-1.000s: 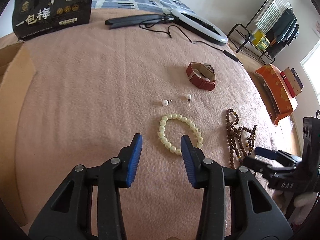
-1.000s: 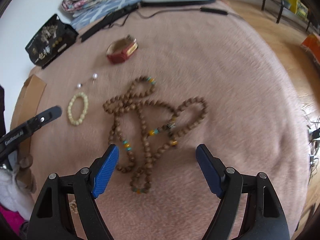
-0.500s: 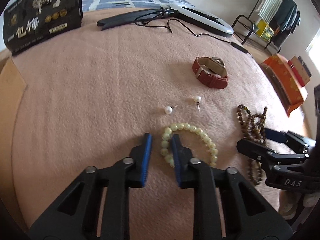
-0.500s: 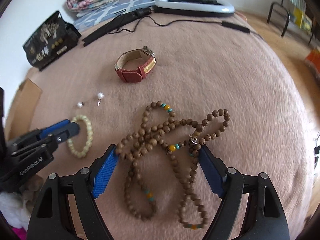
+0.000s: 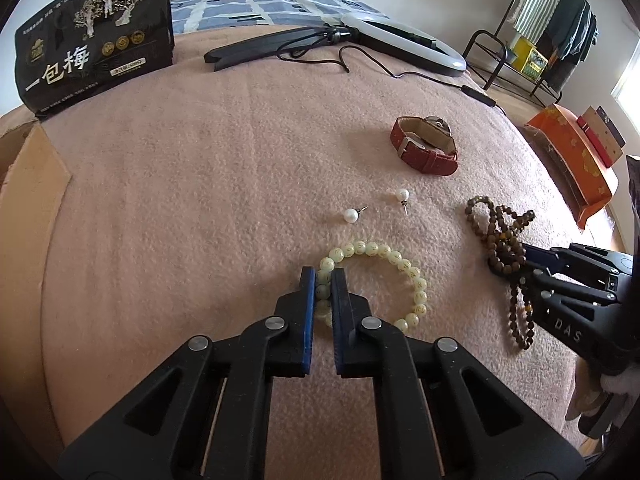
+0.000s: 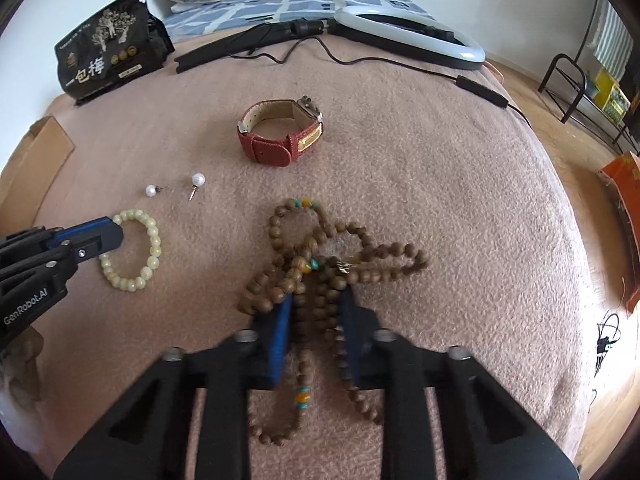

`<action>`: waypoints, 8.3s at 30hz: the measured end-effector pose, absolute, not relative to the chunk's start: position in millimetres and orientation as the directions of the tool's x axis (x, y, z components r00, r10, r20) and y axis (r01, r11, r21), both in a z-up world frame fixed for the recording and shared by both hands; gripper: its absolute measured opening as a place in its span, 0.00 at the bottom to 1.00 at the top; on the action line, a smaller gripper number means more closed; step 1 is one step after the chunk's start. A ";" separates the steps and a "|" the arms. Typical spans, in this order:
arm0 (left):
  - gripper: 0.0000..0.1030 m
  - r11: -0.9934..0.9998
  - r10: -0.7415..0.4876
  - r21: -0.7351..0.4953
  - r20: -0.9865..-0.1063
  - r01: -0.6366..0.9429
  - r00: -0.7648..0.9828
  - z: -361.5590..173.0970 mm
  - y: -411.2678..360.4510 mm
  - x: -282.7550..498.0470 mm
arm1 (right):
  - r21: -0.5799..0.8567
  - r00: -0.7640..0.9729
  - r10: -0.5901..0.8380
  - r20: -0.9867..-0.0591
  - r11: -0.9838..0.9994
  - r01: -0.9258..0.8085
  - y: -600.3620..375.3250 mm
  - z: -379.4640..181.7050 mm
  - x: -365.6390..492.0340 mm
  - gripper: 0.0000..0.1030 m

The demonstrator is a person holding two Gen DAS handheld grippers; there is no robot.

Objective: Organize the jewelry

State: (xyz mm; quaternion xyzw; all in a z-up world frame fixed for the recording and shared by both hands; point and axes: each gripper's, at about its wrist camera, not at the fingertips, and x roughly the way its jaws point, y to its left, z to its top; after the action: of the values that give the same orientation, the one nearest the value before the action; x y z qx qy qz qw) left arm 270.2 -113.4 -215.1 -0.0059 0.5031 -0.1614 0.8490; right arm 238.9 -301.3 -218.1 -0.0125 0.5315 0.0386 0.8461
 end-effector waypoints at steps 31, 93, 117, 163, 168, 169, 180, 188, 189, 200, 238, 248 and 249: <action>0.05 0.945 -0.299 -0.165 -0.786 0.284 0.541 -129.1 -71.4 210.5 | 0.123 0.571 0.177 -0.802 0.984 -0.132 -290.7 -119.2 199.0 0.10; 0.05 0.967 -0.096 -0.234 -0.696 -0.098 0.712 -72.1 186.1 151.8 | 0.112 0.616 0.561 -0.553 0.782 -0.613 -31.6 59.2 184.4 0.10; 0.05 0.968 -0.102 -0.226 -0.754 -0.111 0.649 -102.9 190.1 164.9 | 0.120 0.569 0.491 -0.660 0.816 -0.565 10.7 -11.9 238.6 0.10; 0.05 0.959 -0.115 -0.245 -0.790 -0.139 0.602 -122.5 198.4 170.3 | 0.207 0.495 0.456 -0.740 0.854 -0.477 33.5 -81.6 295.4 0.11; 0.18 0.957 -0.108 -0.246 -0.790 -0.151 0.603 -121.7 200.1 170.0 | 0.216 0.494 0.442 -0.748 0.868 -0.448 23.8 -87.0 296.1 0.44; 0.20 0.957 -0.107 -0.246 -0.790 -0.151 0.604 -121.5 200.3 169.8 | 0.216 0.499 0.441 -0.746 0.869 -0.446 22.5 -87.2 295.9 0.47; 0.21 0.967 -0.093 -0.221 -0.767 -0.125 0.635 -109.3 188.3 165.7 | 0.176 0.525 0.416 -0.742 0.877 -0.447 5.0 -76.0 284.5 0.47; 0.21 0.981 -0.079 -0.179 -0.730 -0.078 0.679 -88.9 163.9 155.7 | 0.103 0.594 0.372 -0.714 0.894 -0.435 -17.9 -56.5 268.6 0.63; 0.21 0.983 -0.076 -0.170 -0.724 -0.070 0.685 -86.3 159.9 154.6 | 0.101 0.598 0.370 -0.711 0.895 -0.434 -21.7 -54.6 267.2 0.63; 0.47 0.998 -0.059 -0.061 -0.651 0.025 0.757 -52.7 104.1 133.9 | 0.070 0.667 0.325 -0.670 0.923 -0.379 -75.3 -38.9 238.1 0.72; 0.68 0.960 -0.242 -0.055 -0.656 0.274 0.715 -56.3 -47.8 128.3 | -0.003 0.763 0.023 -0.646 0.999 -0.033 -315.5 -67.6 173.9 0.79; 0.42 0.925 -0.331 -0.114 -0.710 0.363 0.622 -93.6 -88.3 170.0 | 0.040 0.706 0.077 -0.704 0.997 -0.069 -336.9 -96.5 191.2 0.79; 0.37 0.924 -0.337 -0.124 -0.714 0.363 0.613 -97.9 -90.8 174.7 | 0.050 0.698 0.083 -0.711 0.996 -0.068 -338.4 -99.6 195.1 0.79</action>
State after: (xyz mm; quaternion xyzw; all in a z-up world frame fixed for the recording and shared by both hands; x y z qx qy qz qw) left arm 174.7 -90.8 -97.9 0.0163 0.3941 -0.1949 0.8980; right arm 195.1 -338.3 -99.6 0.0098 0.3862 0.0410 0.9214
